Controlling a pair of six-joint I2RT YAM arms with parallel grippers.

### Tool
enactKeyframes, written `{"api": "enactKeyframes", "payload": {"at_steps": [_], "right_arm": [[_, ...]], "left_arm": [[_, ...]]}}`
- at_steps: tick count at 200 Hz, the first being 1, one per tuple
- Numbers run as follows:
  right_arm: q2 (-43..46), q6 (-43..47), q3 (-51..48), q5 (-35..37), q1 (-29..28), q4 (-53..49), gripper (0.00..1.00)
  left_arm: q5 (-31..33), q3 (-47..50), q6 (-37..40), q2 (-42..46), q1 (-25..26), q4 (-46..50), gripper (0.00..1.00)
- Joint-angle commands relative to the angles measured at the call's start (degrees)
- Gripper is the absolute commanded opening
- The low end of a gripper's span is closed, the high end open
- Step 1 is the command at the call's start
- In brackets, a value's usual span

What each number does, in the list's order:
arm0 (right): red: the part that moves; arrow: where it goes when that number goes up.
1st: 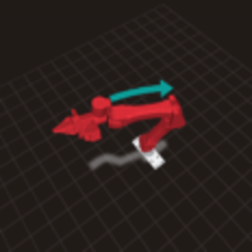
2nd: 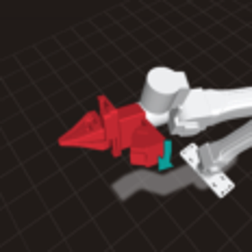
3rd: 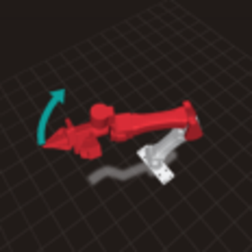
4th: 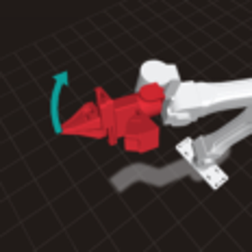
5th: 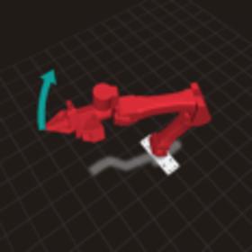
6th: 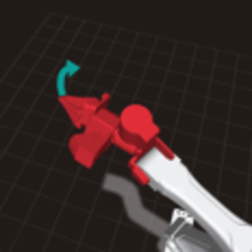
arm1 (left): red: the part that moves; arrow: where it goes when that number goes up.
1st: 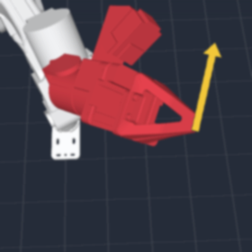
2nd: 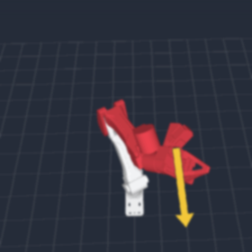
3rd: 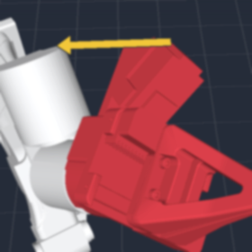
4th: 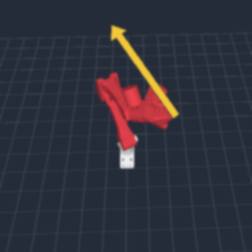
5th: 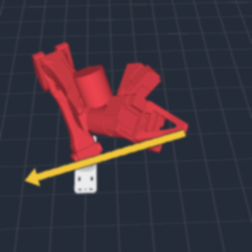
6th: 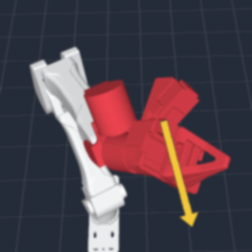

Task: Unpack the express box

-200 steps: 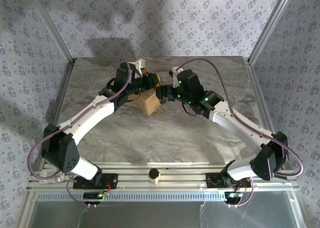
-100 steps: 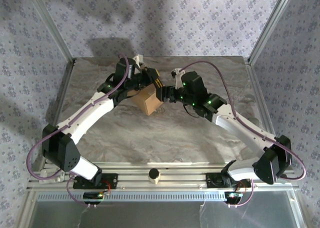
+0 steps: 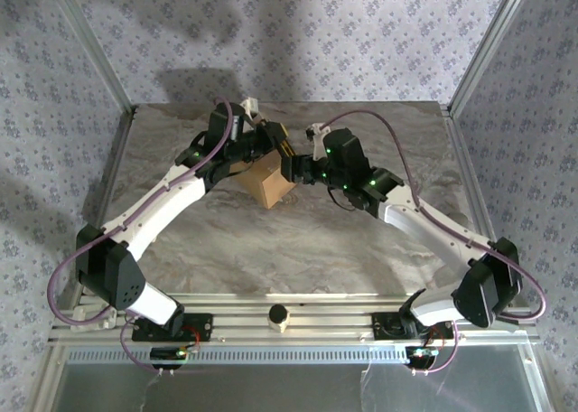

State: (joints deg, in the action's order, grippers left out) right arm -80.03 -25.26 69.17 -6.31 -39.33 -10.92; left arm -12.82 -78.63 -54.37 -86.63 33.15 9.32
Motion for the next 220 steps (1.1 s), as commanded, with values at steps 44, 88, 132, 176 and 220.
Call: {"api": "enactKeyframes", "payload": {"at_steps": [44, 88, 132, 176, 220], "right_arm": [[-1.85, 0.73, 3.08, -0.22, 0.53, 0.04, 0.61], [-1.73, 0.82, 3.24, 0.07, 0.63, 0.27, 0.55], [-1.86, 0.54, 3.04, 0.51, 0.78, 0.44, 0.47], [-1.88, 0.17, 2.95, 1.11, 0.87, 0.34, 0.33], [-2.04, 0.29, 2.77, 1.56, 1.01, -0.38, 0.08]], "left_arm": [[-1.45, -3.46, -2.13, -1.66, 1.04, 0.12, 0.0], [-1.49, -3.2, -2.14, -1.81, 1.04, 0.47, 0.0], [-1.58, -3.24, -2.32, -1.75, 1.04, 0.39, 0.0], [-1.9, -3.37, -2.57, -1.56, 1.1, 0.23, 0.0], [-1.88, -3.15, -2.89, -1.01, 1.06, -0.01, 0.0]]}}
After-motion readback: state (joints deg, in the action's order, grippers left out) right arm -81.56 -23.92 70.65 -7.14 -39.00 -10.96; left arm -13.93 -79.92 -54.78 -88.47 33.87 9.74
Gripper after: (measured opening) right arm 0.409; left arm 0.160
